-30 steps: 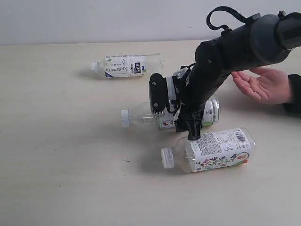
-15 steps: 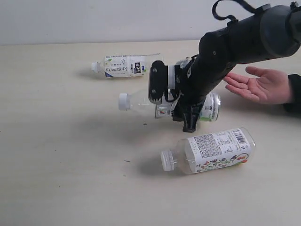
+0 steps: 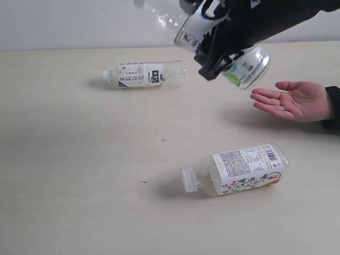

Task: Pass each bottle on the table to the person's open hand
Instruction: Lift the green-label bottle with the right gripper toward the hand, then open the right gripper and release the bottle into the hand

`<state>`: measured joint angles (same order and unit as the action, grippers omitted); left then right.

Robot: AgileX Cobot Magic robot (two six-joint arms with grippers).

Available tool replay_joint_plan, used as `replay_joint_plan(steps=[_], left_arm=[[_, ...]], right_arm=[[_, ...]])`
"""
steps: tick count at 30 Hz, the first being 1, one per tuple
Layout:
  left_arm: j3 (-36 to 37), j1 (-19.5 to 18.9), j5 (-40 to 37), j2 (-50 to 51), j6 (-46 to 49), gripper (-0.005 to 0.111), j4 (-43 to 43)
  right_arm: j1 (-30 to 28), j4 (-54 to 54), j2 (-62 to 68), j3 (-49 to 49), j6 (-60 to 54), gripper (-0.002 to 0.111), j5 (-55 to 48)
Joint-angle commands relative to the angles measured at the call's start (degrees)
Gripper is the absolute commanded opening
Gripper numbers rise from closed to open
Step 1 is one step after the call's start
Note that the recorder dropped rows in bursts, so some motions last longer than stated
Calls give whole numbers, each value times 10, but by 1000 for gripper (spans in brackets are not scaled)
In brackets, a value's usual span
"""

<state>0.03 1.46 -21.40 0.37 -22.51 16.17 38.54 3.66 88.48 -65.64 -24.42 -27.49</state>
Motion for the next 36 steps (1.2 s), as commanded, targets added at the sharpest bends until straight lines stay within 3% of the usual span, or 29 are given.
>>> replay_joint_plan(steps=[1,5,7,18,36], left_arm=[[0,3,1,-4,-2,0,0],[0,3,1,-4,-2,0,0],[0,3,1,-4,-2,0,0],[0,3,1,-4,-2,0,0],[0,3,1,-4,-2,0,0]], right_arm=[[-4,137,-43,-13,189,0,-51],[-24,280,-47,-42,313,0,-164],[-50,296,-47,-47,337,0,-191],[-187,110,-4,-46,336,0,-201],[-224,99,149,-45,352,0,-206]])
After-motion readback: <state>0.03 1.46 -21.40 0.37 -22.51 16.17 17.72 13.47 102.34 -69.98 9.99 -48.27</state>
